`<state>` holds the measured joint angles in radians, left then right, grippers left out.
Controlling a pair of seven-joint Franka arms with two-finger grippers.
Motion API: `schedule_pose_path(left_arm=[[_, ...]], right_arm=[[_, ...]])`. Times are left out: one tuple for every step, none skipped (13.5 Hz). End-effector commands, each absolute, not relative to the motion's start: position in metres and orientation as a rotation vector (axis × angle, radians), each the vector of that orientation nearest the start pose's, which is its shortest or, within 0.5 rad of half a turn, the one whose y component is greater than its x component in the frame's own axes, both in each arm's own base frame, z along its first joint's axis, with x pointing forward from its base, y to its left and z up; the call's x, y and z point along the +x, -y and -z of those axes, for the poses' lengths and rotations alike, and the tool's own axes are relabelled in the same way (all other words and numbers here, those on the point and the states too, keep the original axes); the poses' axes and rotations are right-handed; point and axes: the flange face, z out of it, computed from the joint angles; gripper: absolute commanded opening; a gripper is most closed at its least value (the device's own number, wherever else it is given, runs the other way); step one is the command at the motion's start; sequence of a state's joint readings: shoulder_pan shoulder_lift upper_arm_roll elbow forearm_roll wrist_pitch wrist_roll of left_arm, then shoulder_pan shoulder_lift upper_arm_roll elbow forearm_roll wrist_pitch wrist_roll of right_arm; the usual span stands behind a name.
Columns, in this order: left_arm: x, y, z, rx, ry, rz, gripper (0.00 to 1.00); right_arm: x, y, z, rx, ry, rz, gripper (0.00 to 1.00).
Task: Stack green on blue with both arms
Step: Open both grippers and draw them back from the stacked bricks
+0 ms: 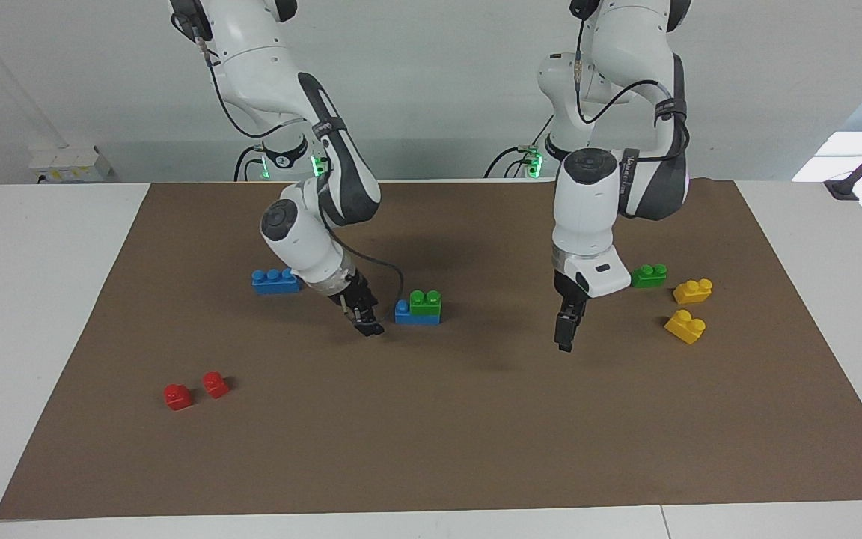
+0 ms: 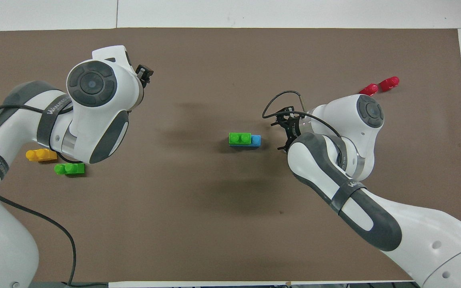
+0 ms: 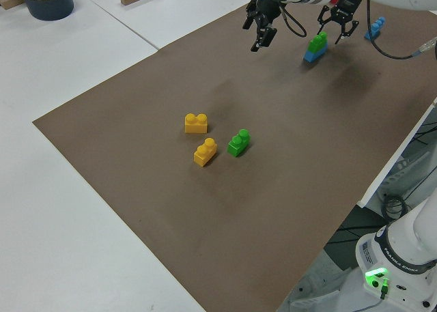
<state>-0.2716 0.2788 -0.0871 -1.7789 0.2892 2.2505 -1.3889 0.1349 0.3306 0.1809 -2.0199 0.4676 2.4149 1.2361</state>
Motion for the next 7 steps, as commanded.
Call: schedule_pose_path(left_arm=[[0.607, 0.186, -0.443, -2.893, 1.033, 0.420, 1.00], [0.607, 0.172, -0.451, -2.926, 0.949, 0.396, 1.00], [0.606, 0.160, -0.460, -2.971, 0.833, 0.358, 1.00], [0.605, 0.145, -0.469, -3.004, 0.715, 0.318, 1.00], [0.605, 0.131, -0.481, -3.035, 0.626, 0.275, 1.00], [0.605, 0.117, -0.493, -3.065, 0.567, 0.246, 1.00], [0.603, 0.101, -0.507, -3.089, 0.524, 0.232, 1.00]], right_arm=[[0.584, -0.153, -0.329, -2.421, -1.455, -0.265, 0.75], [0.588, -0.137, -0.341, -2.525, -1.343, -0.203, 0.75], [0.594, -0.122, -0.353, -2.680, -1.165, -0.137, 0.77], [0.601, -0.109, -0.367, -2.830, -0.970, -0.080, 0.94], [0.606, -0.094, -0.383, -2.930, -0.817, -0.032, 0.95], [0.613, -0.076, -0.392, -2.968, -0.705, 0.000, 0.95], [0.619, -0.050, -0.398, -2.982, -0.622, 0.028, 0.95]])
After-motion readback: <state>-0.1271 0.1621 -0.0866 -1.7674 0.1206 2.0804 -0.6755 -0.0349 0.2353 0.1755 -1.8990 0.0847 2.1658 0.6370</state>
